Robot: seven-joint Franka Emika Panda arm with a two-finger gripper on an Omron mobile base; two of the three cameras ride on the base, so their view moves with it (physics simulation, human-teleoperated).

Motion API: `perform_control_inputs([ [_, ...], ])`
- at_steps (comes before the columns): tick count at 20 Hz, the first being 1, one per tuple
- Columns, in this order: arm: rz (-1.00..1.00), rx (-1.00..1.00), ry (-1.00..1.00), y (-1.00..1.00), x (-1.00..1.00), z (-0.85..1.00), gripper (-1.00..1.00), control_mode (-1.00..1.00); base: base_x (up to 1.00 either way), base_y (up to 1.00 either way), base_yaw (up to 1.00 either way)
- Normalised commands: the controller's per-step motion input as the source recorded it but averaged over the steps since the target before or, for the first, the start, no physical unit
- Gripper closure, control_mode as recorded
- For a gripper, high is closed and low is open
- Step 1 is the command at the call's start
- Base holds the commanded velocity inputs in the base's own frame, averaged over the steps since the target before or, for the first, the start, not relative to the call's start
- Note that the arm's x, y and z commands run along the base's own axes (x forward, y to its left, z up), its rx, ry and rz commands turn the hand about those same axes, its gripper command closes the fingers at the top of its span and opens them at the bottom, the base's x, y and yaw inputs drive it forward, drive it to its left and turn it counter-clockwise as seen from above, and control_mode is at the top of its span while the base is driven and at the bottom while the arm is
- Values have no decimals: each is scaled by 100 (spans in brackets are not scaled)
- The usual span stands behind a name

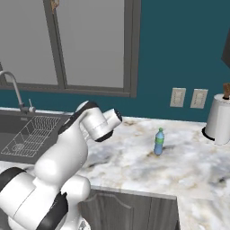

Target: Place the drinks on the dining counter in a tight cluster.

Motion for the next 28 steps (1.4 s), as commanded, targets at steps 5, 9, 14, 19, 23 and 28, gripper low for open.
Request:
perform_control_inputs([
  [5, 8, 0, 14, 10, 0, -15, -100, -100, 0, 0, 0],
  [9, 2, 4, 1, 0, -17, -5, -100, -100, 0, 0, 0],
  [14, 0, 2, 0, 4, -15, 0, -100, -100, 0, 0, 0],
  [19, 0, 0, 0, 15, 0, -1, -100, -100, 0, 0, 0],
  [23, 0, 0, 0, 7, 0, -1, -100, -100, 0, 0, 0],
  [28, 0, 0, 0, 0, 0, -1, -100, -100, 0, 0, 0],
])
